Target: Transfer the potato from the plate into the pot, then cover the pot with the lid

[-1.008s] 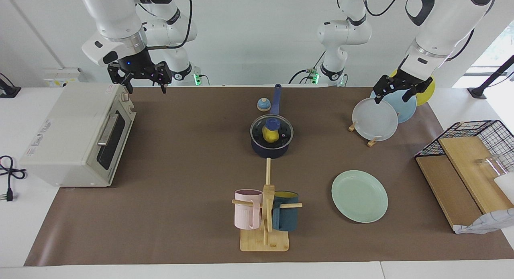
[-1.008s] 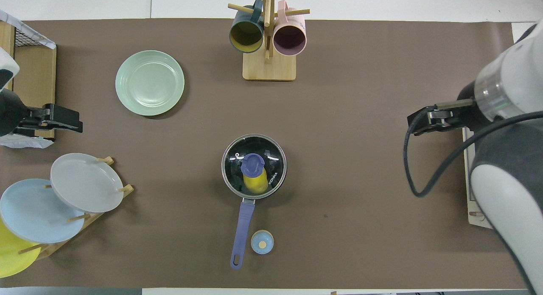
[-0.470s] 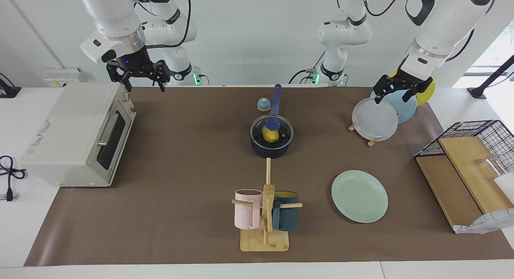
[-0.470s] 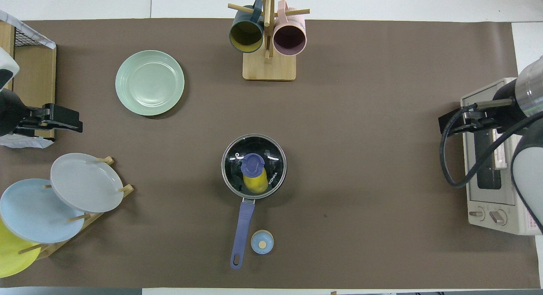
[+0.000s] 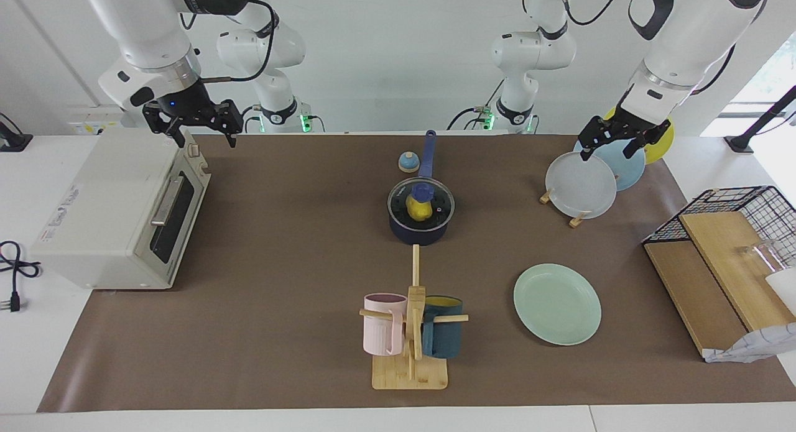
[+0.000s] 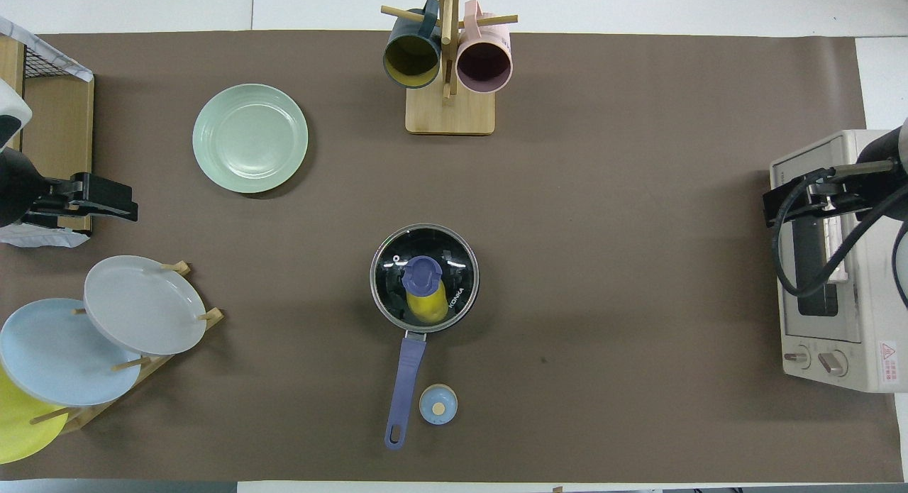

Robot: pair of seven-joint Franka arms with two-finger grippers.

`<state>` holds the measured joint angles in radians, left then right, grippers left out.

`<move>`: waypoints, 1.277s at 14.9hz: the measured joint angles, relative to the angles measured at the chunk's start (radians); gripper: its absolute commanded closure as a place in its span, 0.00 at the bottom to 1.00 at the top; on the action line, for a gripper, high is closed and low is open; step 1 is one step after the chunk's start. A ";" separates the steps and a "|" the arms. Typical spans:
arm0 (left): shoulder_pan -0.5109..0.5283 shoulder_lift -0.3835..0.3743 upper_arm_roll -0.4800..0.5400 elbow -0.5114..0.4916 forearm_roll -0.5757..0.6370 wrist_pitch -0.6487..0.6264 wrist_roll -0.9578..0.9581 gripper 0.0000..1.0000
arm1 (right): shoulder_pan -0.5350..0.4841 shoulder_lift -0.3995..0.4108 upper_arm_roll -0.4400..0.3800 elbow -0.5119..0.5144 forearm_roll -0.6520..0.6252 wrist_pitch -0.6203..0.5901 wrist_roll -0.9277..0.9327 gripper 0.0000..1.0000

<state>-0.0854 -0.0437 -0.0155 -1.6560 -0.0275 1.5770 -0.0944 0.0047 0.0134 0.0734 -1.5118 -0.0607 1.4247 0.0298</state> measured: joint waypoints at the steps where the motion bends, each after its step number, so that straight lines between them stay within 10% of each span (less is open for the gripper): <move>1: 0.000 0.000 0.000 0.000 0.000 0.000 0.000 0.00 | -0.005 0.000 0.006 0.000 0.000 0.000 0.000 0.00; 19: 0.000 0.000 0.000 0.000 0.000 0.000 0.000 0.00 | -0.039 0.000 0.012 -0.007 0.001 0.000 0.000 0.00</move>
<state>-0.0854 -0.0437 -0.0155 -1.6560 -0.0275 1.5770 -0.0944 -0.0343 0.0134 0.0854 -1.5188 -0.0601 1.4242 0.0294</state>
